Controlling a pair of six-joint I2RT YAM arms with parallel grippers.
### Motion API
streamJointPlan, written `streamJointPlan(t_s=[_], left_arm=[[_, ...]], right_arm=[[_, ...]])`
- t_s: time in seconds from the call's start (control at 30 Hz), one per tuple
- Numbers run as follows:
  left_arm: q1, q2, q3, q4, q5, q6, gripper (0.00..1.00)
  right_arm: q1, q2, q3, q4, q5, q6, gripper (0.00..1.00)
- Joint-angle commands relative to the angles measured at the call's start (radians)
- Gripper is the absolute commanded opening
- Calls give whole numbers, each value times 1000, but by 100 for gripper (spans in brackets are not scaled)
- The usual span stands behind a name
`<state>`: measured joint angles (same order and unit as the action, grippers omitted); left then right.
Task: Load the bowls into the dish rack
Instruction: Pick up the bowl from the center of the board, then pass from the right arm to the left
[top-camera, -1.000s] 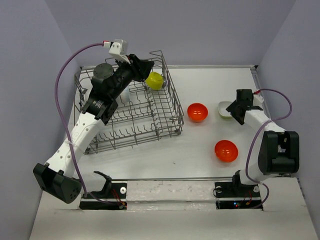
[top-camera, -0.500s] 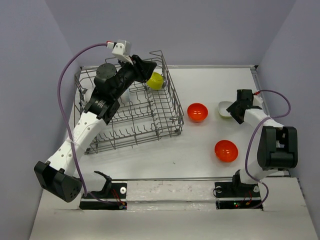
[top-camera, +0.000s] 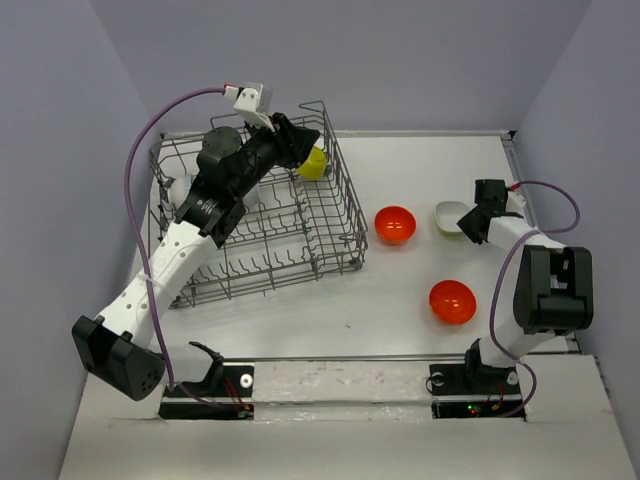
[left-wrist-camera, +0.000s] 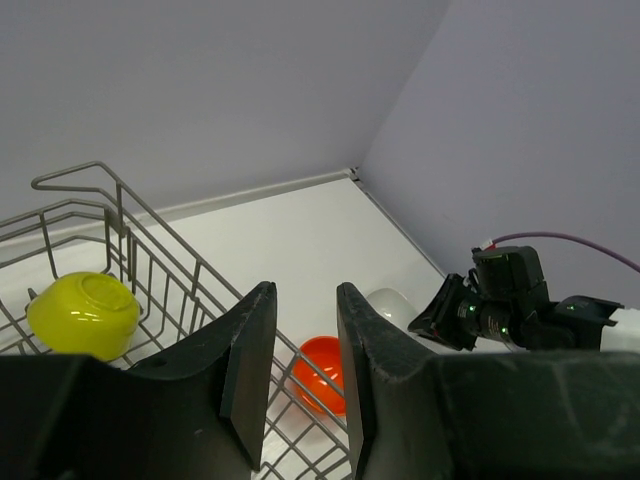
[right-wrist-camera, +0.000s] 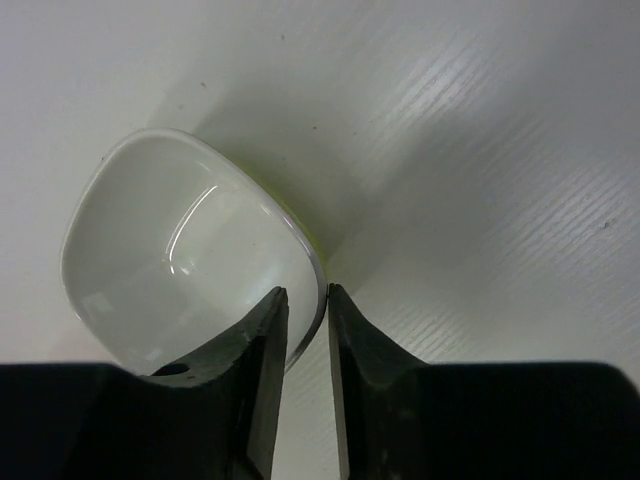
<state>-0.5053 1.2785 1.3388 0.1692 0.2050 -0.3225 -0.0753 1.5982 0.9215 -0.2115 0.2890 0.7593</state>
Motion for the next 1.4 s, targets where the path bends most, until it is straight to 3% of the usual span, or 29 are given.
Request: streamJointPlan(t_s=[0.0,0.07,0.1,0.2,0.37,0.53,0.9,1.0,1.23,1.37], left_arm=[[-10,-13,20,30,-15,19,40],[-13,-16,19,23,-22,22,40],[-13,-18,19,18,-21,23,40],[-22,-22,23,7,-27,30,40],[-99,-7,74,-37,-23,98,41],[-260,54,198,-157,-87,203,45],[-594,245,376,-303,-424,316,54],[-700,347,462,-370,-597,358,54],[-881,735,901,-684,-1120,454,55],[-917,913,1125,-743,-1197,535,55]], right_arm=[[-11,11,39,52,-13,2,26],[-11,14,37,52,-16,0,21],[-11,13,37,52,-17,2,13],[-11,-10,39,52,-21,-6,1],[-11,-84,65,21,-37,-40,1],[-11,-197,115,-37,-53,-60,1],[-11,-382,306,-259,-227,-124,1],[-11,-395,384,-347,-280,-155,1],[-11,-448,442,-469,-318,-213,1],[-11,-420,473,-512,-323,-233,1]])
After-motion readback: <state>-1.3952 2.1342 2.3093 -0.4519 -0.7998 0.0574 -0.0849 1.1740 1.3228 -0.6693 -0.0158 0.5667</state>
